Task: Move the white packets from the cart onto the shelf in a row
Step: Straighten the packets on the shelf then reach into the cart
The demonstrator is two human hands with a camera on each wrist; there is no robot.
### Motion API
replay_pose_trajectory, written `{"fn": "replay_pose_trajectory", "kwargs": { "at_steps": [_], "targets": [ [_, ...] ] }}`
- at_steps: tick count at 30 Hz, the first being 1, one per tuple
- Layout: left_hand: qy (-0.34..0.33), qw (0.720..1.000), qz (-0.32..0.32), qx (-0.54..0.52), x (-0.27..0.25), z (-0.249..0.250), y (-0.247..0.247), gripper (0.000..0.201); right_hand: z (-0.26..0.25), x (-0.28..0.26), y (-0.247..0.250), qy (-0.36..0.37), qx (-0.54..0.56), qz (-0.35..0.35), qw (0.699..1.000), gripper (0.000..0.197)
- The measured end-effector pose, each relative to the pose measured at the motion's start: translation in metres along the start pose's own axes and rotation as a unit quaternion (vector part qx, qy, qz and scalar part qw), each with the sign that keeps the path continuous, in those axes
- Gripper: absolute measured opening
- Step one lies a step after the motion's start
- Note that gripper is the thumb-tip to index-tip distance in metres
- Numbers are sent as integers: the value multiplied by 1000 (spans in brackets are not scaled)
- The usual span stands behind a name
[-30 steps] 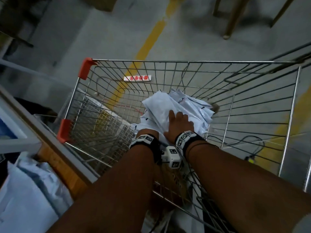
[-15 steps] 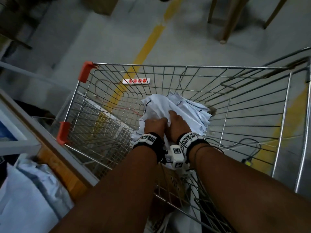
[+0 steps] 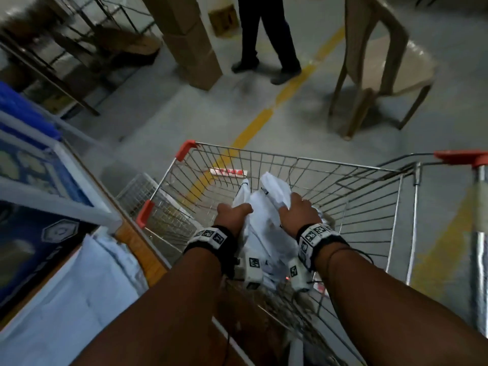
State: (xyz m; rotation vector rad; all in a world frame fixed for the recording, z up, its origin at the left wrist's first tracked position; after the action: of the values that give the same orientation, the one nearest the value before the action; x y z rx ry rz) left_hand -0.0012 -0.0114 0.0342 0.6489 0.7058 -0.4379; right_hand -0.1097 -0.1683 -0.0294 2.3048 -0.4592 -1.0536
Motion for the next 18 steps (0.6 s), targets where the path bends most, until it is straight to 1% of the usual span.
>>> {"fn": "replay_pose_trajectory", "kwargs": {
  "at_steps": [1, 3, 4, 6, 7, 9, 12, 14, 16, 18],
  "targets": [
    [-1, 1000, 0, 0, 4, -6, 8, 92, -5, -9, 7, 3, 5, 0, 1000, 63],
    [-13, 1000, -4, 20, -9, -8, 23, 90, -16, -30, 19, 22, 24, 0, 999, 66],
    [-28, 999, -9, 31, -23, -3, 33, 84, -24, -41, 24, 37, 32, 1, 999, 68],
    [-66, 995, -11, 67, -72, 14, 58, 67, -45, -67, 29, 69, 38, -3, 997, 69],
    [-87, 992, -6, 87, -92, 19, 71, 64, -56, -81, 31, 86, 43, -4, 995, 69],
    [-123, 985, 14, 120, -123, 17, 99, 69, -82, -114, 34, 119, 51, 2, 992, 68],
    [-185, 971, 78, 130, -168, -1, 147, 69, -122, -166, 25, 167, 33, 12, 985, 59],
    [-210, 960, 122, 139, -196, -19, 178, 69, -146, -199, 13, 192, 15, 9, 981, 57],
    [-201, 957, 154, 144, -224, -47, 214, 84, -172, -231, -7, 225, -10, 12, 974, 59],
    [-176, 961, 171, 126, -249, -80, 249, 97, -197, -261, -31, 254, -42, 11, 966, 63]
  ]
}}
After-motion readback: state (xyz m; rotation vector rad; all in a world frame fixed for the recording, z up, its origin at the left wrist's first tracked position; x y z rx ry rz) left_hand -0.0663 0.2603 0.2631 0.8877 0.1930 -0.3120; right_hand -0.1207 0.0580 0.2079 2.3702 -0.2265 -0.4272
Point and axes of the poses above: each hand's wrist, its own x-axis towards the middle knuckle, its own y-axis out of the back of the hand, z = x × y, the point moved 1 cm from there along x, towards the middle knuckle, and after that the axes turned 6 degrees about -z, right-handed, at the moved point
